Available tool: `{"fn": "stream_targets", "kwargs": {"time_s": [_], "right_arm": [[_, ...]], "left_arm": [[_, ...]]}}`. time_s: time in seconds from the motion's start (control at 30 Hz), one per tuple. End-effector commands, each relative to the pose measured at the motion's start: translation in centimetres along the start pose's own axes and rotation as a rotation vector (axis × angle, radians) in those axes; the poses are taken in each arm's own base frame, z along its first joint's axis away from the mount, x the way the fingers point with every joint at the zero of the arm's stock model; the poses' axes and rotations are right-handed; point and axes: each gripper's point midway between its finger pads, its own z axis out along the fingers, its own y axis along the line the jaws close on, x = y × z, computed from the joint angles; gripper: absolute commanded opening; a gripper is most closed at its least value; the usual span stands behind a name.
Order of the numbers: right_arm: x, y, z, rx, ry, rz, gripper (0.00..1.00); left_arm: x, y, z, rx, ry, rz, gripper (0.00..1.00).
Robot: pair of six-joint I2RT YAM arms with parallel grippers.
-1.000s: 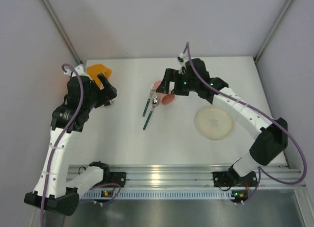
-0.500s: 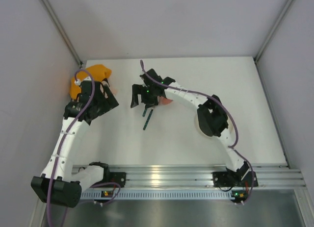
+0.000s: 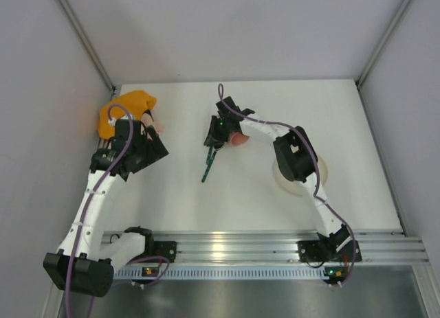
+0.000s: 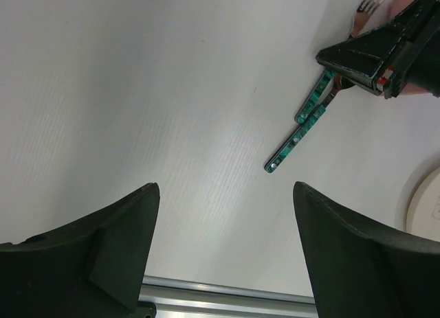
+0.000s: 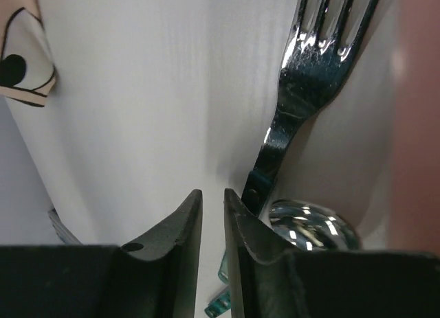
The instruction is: Set the dinner table for one person
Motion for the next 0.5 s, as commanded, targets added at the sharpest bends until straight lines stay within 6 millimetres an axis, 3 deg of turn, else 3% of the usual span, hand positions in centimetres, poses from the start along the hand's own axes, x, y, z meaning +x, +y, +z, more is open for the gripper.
{"fn": "stream_targets", "kwargs": {"time_s": [0.0,0.1,0.13,0.2,0.3,0.33,0.47], "right_arm": [[0.1,-2.9,-1.1,0.035,0.003,0.028,0.17],[1.0,-5.5,-2.4,0.073,0.005,0.0,0.15],[2.2,-7.0,-3.5,0.1,0.014,0.007,0.14],[1.6,-8.8,-4.8,0.105,-0.021,0.017,0.13],[2.5,-12.6,-7.1,0.145,-0.023,0.051,0.1],[2.2,-12.4,-8.4,0.137,-0.041,0.048,0.1],[1.9,-15.9,-12.0,0.185,-0.081,0.066,0.09]], "left_arm": [[-0.3,-0.6,-0.2,0.032,-0.006,0.014,0.83],[-0.1,-0.6,0.0,0.032,0.005,0.014,0.82],[-0.1,-0.8,0.1,0.041,0.008,0.014,0.82],[0.0,-0.9,0.4,0.046,0.011,0.008,0.82],[0.7,-1.3,1.1,0.068,0.037,-0.012,0.81],[0.8,-1.4,1.4,0.07,0.041,-0.019,0.81],[0.5,-2.6,2.3,0.119,0.04,-0.032,0.81]]}}
